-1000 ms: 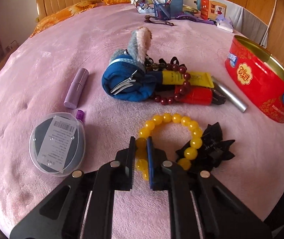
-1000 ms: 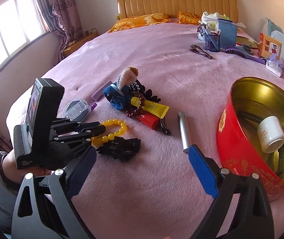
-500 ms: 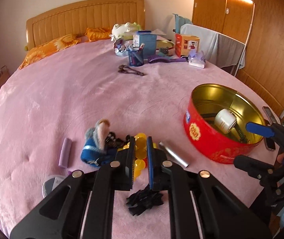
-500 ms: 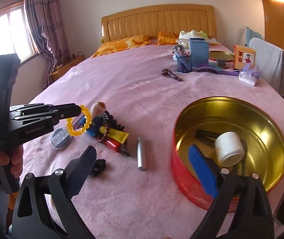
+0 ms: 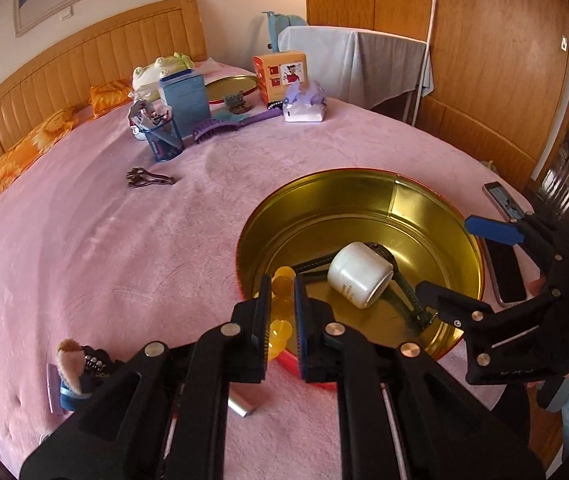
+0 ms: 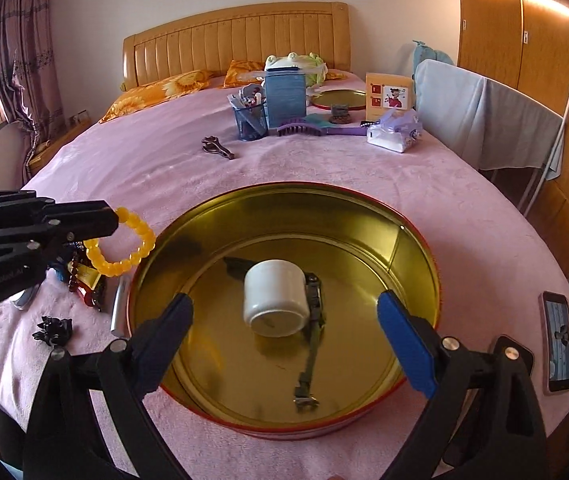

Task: Organize jewelry
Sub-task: 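Carry the yellow bracelet into the red tin and open the left gripper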

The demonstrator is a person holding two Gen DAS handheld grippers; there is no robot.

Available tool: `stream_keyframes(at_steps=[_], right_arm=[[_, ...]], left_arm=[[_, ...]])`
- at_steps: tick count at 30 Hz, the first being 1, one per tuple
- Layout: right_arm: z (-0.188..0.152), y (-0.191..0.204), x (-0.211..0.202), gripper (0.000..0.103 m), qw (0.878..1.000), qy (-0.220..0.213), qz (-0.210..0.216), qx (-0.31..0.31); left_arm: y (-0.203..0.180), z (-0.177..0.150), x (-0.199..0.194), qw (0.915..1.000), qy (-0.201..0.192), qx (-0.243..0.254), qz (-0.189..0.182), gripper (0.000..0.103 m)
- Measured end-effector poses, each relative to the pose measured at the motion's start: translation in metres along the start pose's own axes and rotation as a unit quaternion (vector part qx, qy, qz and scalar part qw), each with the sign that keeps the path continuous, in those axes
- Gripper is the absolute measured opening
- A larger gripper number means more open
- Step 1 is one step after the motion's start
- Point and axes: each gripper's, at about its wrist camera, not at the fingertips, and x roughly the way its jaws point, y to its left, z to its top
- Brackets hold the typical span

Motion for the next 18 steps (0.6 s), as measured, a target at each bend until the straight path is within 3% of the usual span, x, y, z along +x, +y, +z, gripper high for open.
stream_keyframes(at_steps=[8, 14, 18], right_arm=[[-0.012, -0.015, 0.001, 0.094, 1.0, 0.005, 0.008, -0.004], [-0.015, -0.024, -0.001, 0.094, 1.0, 0.001, 0.013, 0.009], [-0.016, -0.025, -0.004, 0.094, 1.0, -0.001, 0.015, 0.011]], left_arm=[[-0.029, 0.002, 0.051, 0.9986, 0.051, 0.017, 0.004, 0.012], [-0.045, 0.016, 0.038, 0.9992, 0.023, 0.034, 0.001, 0.012], [-0.047, 0.015, 0.045, 0.9986, 0.036, 0.037, 0.015, 0.012]])
